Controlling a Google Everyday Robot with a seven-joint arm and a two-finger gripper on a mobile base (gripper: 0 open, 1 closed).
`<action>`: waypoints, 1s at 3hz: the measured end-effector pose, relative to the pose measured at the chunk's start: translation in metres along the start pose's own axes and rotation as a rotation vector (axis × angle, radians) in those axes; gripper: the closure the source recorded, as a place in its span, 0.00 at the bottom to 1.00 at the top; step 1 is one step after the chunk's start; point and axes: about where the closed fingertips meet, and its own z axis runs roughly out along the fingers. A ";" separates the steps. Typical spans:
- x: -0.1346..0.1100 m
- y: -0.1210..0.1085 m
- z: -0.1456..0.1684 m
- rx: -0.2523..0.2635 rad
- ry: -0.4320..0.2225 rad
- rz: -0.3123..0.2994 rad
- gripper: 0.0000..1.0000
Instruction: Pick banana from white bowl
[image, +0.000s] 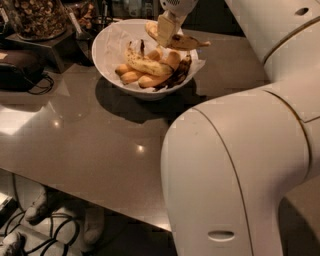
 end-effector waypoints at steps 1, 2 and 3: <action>-0.001 0.001 0.000 -0.003 -0.002 -0.005 1.00; 0.001 0.019 -0.024 -0.021 -0.028 -0.051 1.00; 0.007 0.050 -0.053 -0.043 -0.049 -0.108 1.00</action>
Offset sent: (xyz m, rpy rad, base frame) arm -0.0862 0.0080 0.0423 0.0330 -0.0166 0.1470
